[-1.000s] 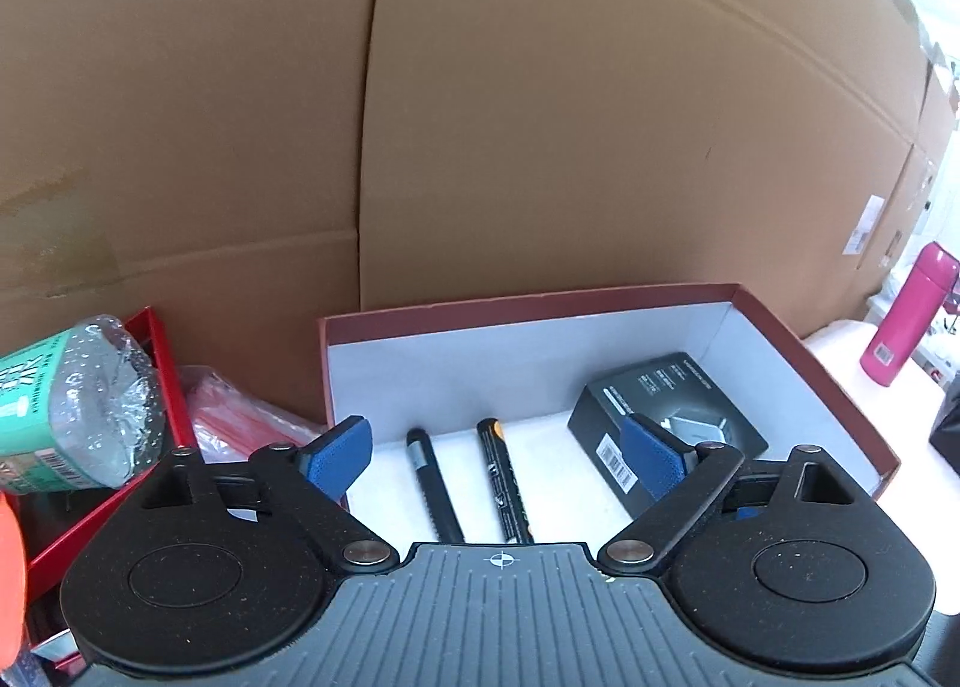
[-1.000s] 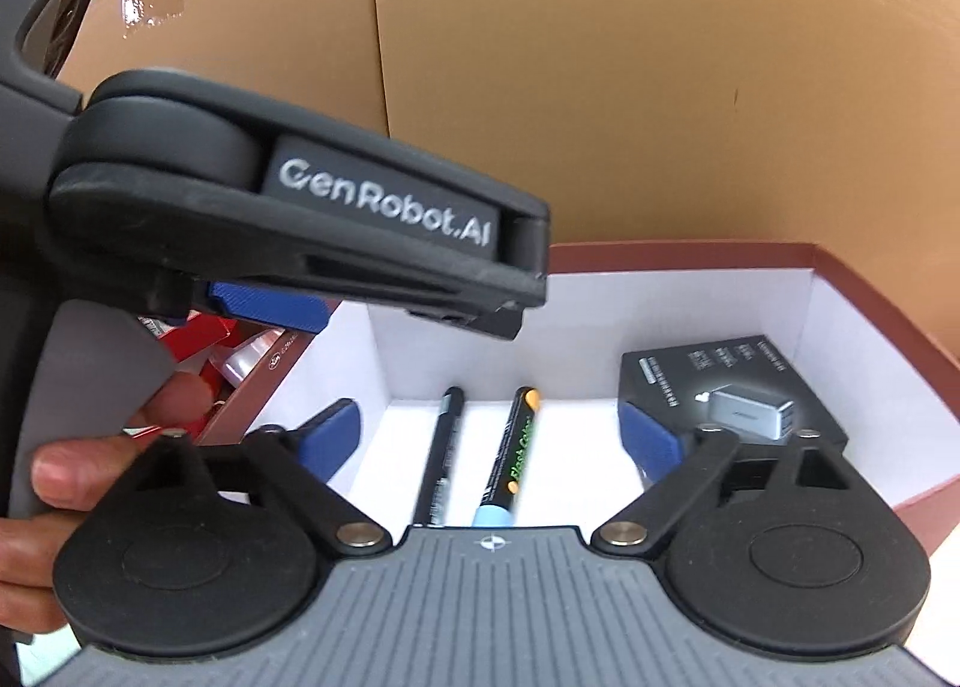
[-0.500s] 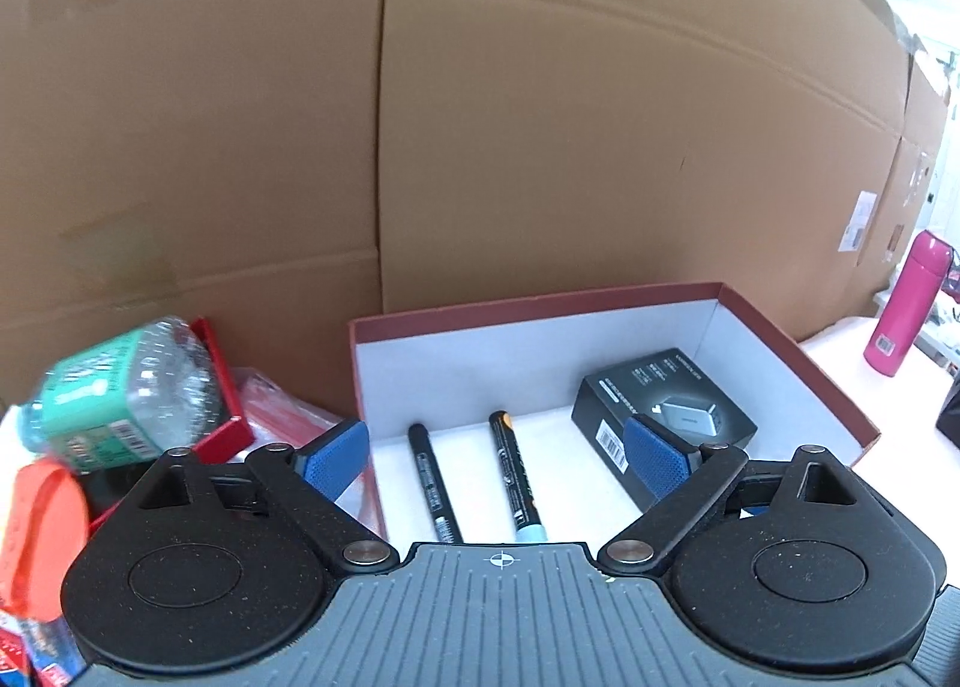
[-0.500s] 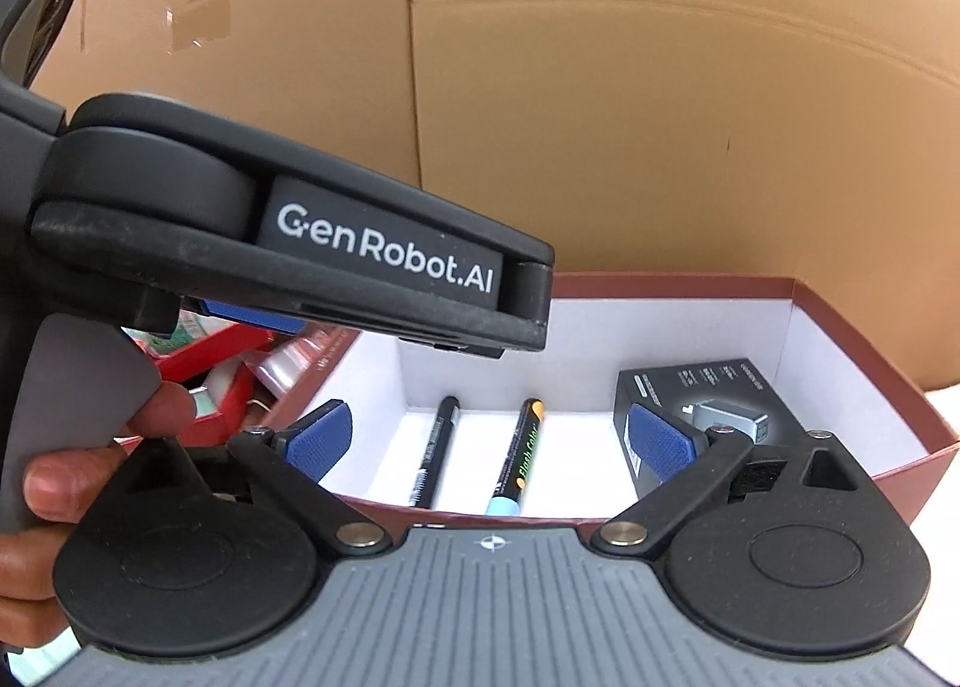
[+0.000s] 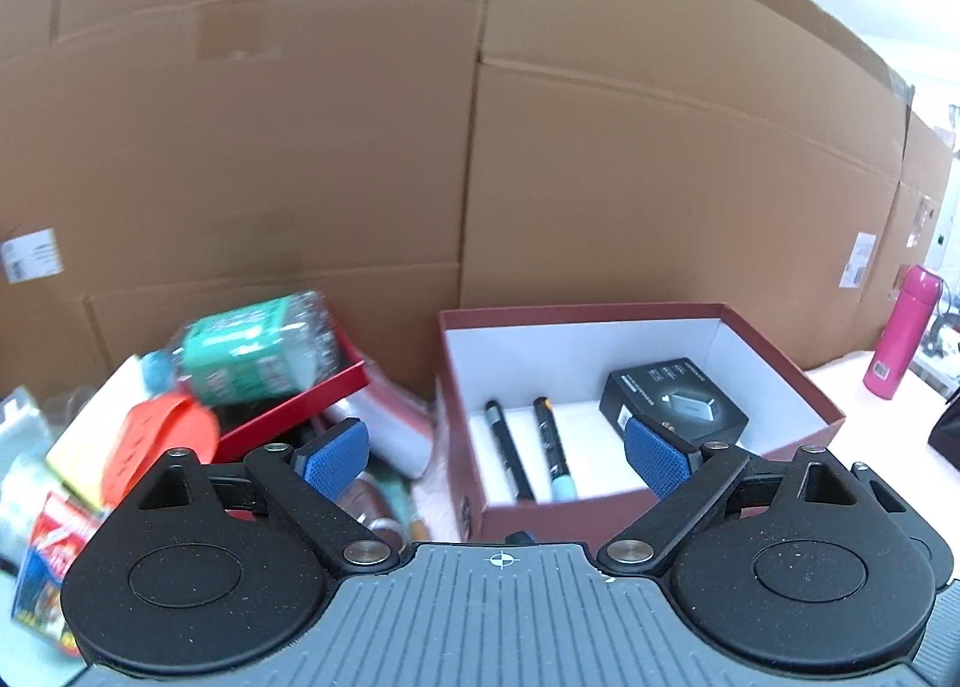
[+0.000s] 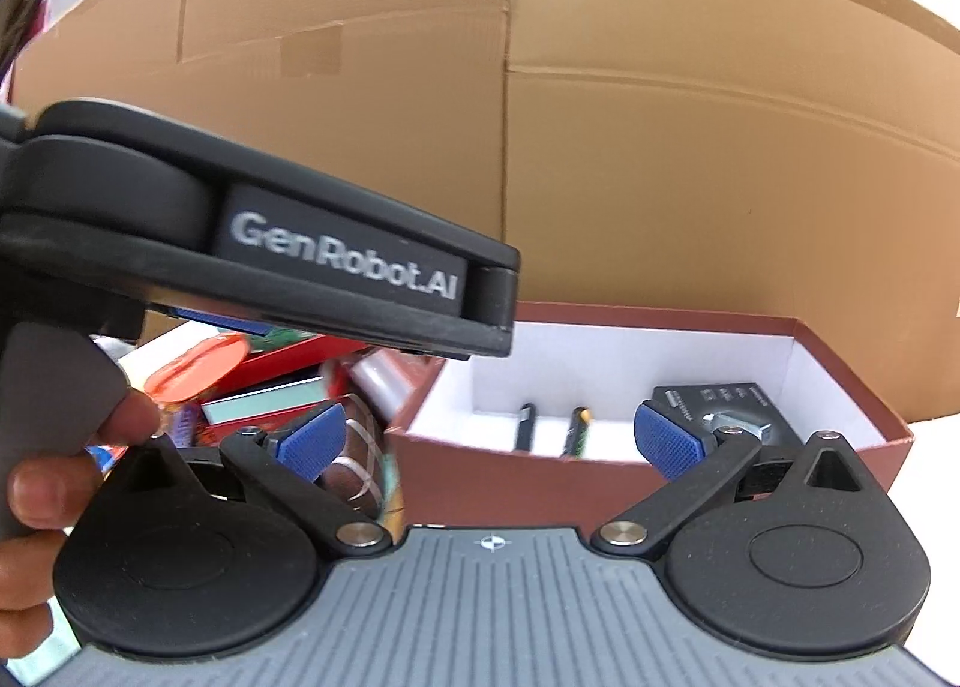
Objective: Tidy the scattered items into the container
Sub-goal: 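Withdraw the left tool from the box back over the clutter, then close the left gripper on the tiger-print card box and pull it out, then lift the tiger-print card box with the left gripper off the cloth, then carry the card box with the left gripper and lower it into the red box, then open the left gripper to release the tiger card box in the box, then withdraw the left tool from the red box back over the cloth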
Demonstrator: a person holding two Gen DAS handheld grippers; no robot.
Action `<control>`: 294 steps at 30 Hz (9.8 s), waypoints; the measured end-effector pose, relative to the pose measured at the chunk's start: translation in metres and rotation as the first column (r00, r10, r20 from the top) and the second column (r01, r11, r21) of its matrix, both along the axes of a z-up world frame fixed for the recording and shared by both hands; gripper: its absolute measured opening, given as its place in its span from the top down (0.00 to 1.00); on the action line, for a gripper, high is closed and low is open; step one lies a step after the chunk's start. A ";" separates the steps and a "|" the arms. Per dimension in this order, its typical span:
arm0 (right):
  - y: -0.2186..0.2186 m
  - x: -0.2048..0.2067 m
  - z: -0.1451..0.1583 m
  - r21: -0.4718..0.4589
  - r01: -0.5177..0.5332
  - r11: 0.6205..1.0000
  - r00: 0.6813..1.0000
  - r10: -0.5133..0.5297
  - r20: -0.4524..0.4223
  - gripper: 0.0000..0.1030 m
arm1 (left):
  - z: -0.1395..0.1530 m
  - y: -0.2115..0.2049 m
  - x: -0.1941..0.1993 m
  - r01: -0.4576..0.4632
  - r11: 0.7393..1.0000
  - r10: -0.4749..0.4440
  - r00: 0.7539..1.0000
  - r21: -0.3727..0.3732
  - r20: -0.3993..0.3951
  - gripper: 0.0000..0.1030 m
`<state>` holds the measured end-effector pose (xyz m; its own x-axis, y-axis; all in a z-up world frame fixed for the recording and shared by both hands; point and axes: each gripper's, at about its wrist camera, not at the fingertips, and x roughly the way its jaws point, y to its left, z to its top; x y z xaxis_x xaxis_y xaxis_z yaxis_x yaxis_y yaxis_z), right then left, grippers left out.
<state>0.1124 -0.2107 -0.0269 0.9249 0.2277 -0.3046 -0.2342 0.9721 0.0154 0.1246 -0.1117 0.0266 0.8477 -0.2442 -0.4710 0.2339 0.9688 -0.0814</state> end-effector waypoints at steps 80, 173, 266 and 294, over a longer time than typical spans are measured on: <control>0.219 0.023 -0.079 -0.177 -0.429 0.886 0.892 0.384 -0.237 0.33 | -0.127 0.213 0.062 -0.082 0.996 0.067 0.954 -0.041 -0.291 0.18; 0.084 -0.100 -0.045 -0.088 -0.277 0.957 0.930 0.244 -0.274 0.30 | -0.068 0.090 -0.050 0.163 0.984 -0.180 0.914 -0.077 -0.364 0.47; -0.041 0.067 0.033 -0.198 -0.031 0.980 0.972 -0.016 -0.232 0.04 | -0.007 -0.051 0.094 0.298 0.951 -0.308 0.930 -0.076 -0.203 0.04; 0.060 -0.047 -0.013 -0.071 -0.120 0.990 0.979 0.106 -0.174 0.03 | -0.056 0.083 -0.036 0.051 0.989 -0.078 0.978 -0.140 -0.195 0.01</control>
